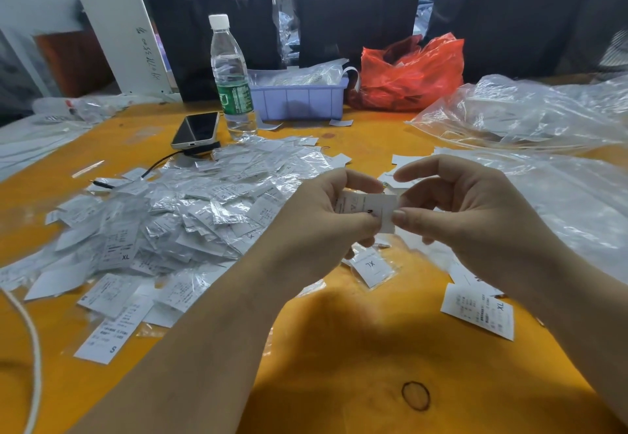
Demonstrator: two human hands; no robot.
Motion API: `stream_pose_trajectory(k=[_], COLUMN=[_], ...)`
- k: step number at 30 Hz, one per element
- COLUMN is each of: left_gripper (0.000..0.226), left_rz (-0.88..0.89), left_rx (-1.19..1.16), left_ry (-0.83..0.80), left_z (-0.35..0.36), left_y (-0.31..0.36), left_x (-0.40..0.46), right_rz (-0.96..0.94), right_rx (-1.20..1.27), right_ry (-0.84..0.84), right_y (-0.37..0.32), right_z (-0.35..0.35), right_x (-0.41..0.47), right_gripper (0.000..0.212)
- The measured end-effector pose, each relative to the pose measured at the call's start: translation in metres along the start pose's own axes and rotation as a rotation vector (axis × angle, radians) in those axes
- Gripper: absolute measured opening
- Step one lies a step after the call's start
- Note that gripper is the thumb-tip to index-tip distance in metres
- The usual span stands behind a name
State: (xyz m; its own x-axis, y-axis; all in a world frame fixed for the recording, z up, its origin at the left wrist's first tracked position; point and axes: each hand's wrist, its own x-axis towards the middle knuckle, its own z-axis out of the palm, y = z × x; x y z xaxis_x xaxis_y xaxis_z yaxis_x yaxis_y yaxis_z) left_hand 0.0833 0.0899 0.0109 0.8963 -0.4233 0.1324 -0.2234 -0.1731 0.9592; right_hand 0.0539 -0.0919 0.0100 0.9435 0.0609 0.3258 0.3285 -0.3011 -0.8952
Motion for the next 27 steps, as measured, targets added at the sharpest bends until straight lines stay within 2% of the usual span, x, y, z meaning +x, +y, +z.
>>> stream_pose_trajectory(k=[3,6,8,14,18,27], left_gripper=[0.011,0.014,0.006,0.006,0.005,0.002], left_rz=[-0.034,-0.038,-0.035,-0.023,-0.015,0.044], left_rx=[-0.051,-0.079,-0.041,-0.007,-0.029,0.02], left_ry=[-0.032,-0.058,-0.075,-0.054,0.021,0.062], left_z=[-0.0031,-0.0045,-0.006,-0.0079,-0.0103,-0.0024], left_y=[-0.0003,-0.0002,-0.0003,-0.0035,-0.0054,-0.0058], left_x=[0.0015,0.0022,0.0023,0.0034,0.0058,0.0034], right_rz=[-0.003,-0.007,-0.012,-0.012,0.003,0.008], right_rx=[-0.011,0.002,-0.003,-0.003,0.013,0.038], right_ry=[-0.005,-0.011,-0.02,-0.026,-0.038,-0.066], right_y=[0.0011,0.0011,0.0012,0.0013,0.0021,0.0017], right_z=[-0.0004,0.0001,0.0005,-0.0007,-0.001,0.0035], right_x=[0.0006,-0.0001,-0.0007,0.0,0.001,0.0001], right_gripper=[0.035,0.035,0.035,0.034,0.034,0.045])
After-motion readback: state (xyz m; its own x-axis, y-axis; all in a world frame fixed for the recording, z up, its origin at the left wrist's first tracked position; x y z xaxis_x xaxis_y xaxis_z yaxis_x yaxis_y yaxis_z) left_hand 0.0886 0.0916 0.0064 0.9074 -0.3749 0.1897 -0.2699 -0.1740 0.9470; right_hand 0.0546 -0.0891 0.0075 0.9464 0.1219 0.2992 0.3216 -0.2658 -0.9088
